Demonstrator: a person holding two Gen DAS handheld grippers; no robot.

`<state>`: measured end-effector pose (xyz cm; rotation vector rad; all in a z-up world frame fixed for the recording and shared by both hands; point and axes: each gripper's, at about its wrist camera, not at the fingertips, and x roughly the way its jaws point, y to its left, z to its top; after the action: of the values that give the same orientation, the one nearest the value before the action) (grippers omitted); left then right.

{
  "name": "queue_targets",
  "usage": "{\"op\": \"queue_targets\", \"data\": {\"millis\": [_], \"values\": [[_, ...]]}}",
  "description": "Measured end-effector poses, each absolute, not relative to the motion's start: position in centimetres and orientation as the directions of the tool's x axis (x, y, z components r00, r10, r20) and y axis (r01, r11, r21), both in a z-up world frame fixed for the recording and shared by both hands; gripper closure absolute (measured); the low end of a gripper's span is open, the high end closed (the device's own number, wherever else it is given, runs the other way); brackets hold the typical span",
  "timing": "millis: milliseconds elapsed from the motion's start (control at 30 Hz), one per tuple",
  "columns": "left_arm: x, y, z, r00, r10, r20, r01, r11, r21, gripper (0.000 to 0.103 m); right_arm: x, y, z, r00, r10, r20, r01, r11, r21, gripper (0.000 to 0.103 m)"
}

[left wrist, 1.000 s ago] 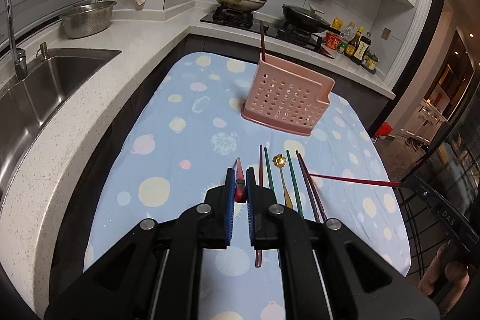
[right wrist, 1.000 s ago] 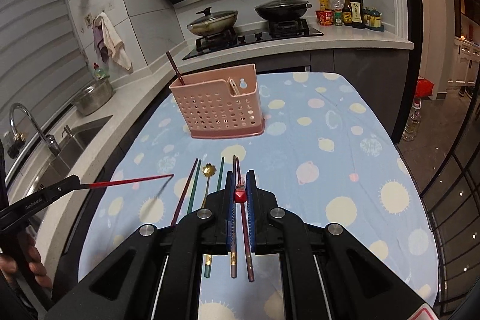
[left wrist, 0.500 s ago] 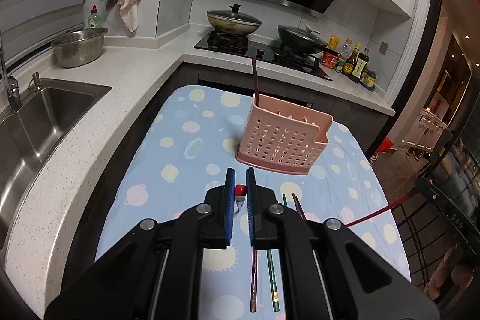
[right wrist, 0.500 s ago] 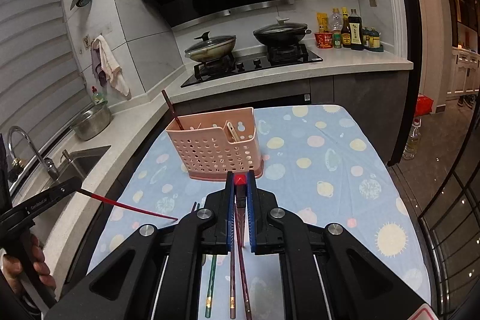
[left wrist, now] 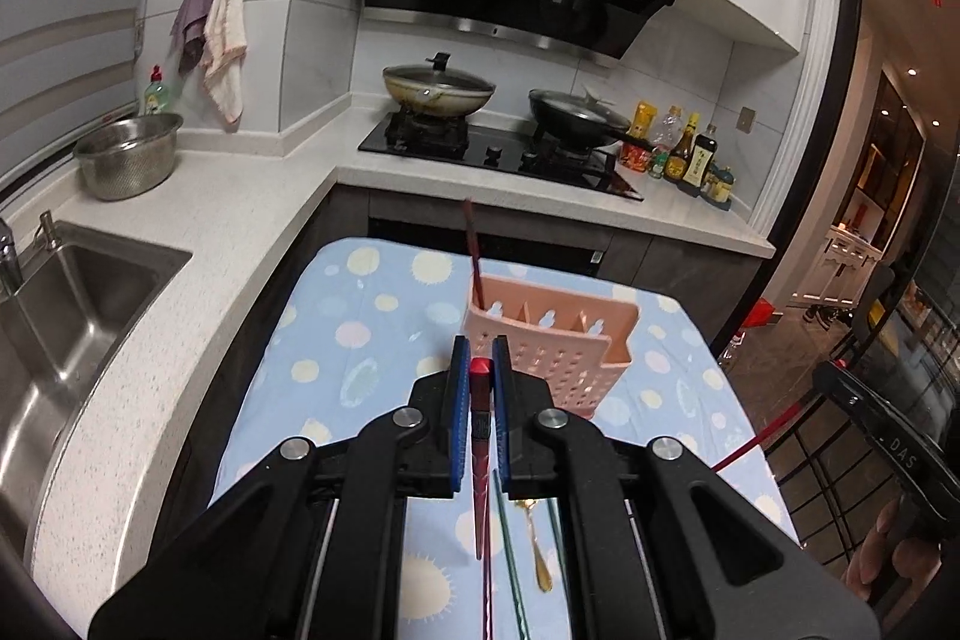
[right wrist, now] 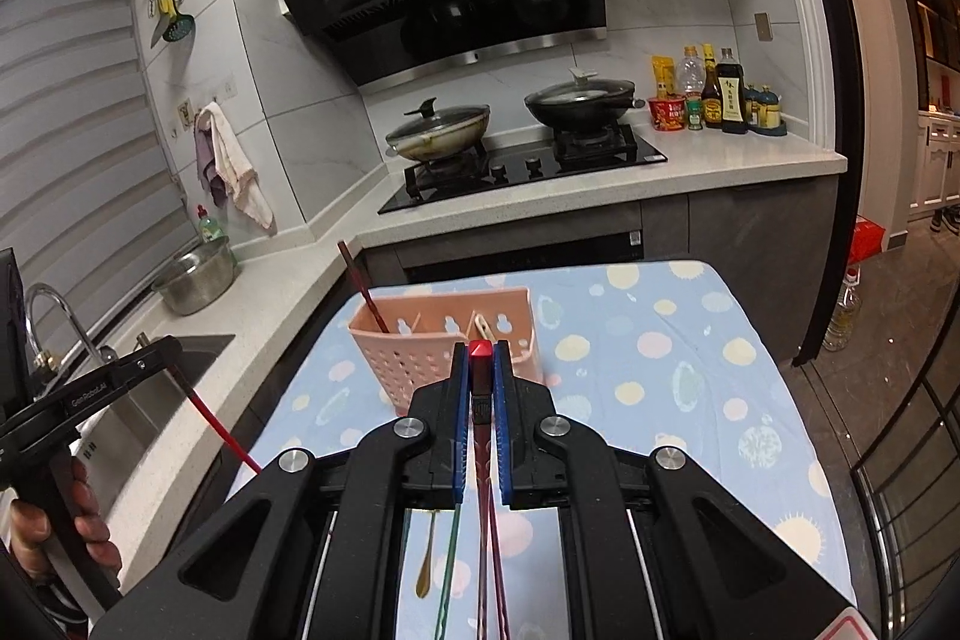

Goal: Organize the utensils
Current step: 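Lift both red chopsticks and lower them into the pink holder with both grippers, then open both grippers to release the chopsticks in the holder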

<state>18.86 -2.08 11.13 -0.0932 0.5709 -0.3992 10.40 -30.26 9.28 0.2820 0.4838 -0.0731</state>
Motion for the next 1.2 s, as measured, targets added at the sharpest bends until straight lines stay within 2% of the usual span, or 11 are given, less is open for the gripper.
{"op": "queue_targets", "data": {"millis": [467,800,933,1200], "values": [[23.0,-6.6,20.5,0.815,-0.473,-0.335,0.436,0.881,-0.183,0.096,17.3,-31.9,16.0,0.941,0.036,-0.336,0.072,0.95,0.304,0.096],[28.1,-9.5,21.9,0.825,-0.492,-0.277,0.457,0.87,-0.184,0.096,23.1,-32.0,16.9,0.945,0.039,-0.325,0.063,0.952,0.298,0.096],[30.3,-10.2,20.8,0.821,-0.496,-0.282,0.456,0.868,-0.198,0.096,24.9,-32.1,15.6,0.936,0.048,-0.349,0.066,0.949,0.308,0.096],[33.2,-11.2,15.9,0.796,-0.482,-0.365,0.436,0.876,-0.207,0.096,27.8,-31.9,11.2,0.899,0.058,-0.433,0.089,0.946,0.312,0.096]]}}
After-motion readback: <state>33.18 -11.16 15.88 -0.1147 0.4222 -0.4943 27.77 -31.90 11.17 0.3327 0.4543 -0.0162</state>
